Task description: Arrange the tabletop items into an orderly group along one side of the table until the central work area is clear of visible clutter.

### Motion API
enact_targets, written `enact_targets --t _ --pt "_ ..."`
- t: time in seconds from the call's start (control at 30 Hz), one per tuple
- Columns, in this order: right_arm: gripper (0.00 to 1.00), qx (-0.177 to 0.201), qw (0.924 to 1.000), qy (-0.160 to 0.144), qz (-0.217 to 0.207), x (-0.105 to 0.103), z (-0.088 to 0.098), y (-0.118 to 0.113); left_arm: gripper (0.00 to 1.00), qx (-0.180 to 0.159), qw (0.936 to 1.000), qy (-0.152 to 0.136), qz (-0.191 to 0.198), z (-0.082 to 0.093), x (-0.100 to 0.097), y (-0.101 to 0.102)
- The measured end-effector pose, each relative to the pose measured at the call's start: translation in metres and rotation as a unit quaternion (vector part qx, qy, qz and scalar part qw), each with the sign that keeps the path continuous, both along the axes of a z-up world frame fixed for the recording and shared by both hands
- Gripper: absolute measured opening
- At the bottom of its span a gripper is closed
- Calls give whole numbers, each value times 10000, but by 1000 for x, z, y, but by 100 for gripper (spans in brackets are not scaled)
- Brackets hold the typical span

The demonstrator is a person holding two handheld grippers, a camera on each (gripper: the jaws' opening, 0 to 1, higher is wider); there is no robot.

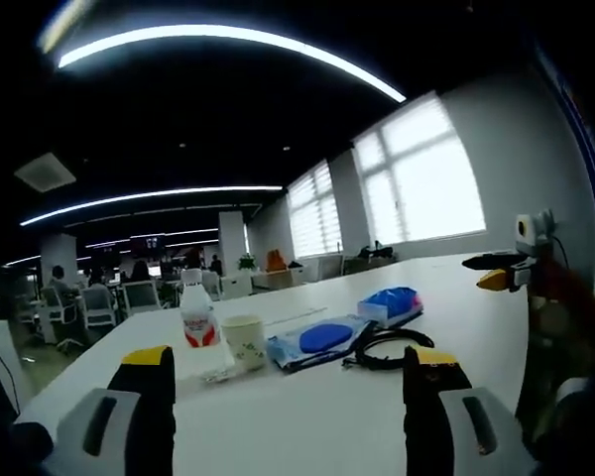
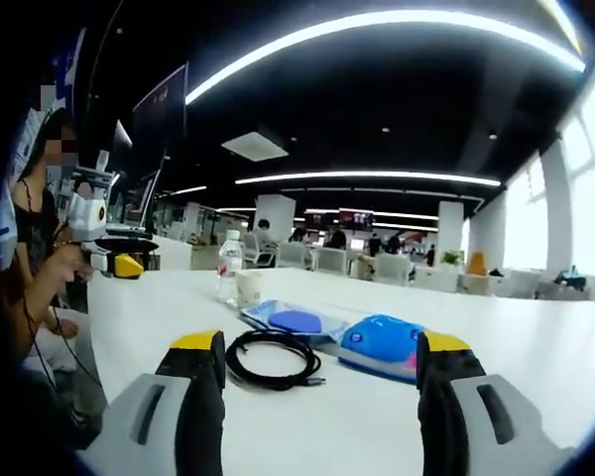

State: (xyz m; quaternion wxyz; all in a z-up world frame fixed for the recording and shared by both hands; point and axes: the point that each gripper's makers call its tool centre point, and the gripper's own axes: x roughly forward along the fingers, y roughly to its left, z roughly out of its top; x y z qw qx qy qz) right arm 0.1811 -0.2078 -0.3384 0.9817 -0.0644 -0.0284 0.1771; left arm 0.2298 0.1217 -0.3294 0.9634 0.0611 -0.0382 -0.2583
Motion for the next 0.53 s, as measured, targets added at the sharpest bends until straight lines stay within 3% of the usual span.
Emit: enact_targets --t 0.53 --pt "75 -3 10000 84 -15 0 -5 -1 95 34 9999 82 91 -5 -1 5"
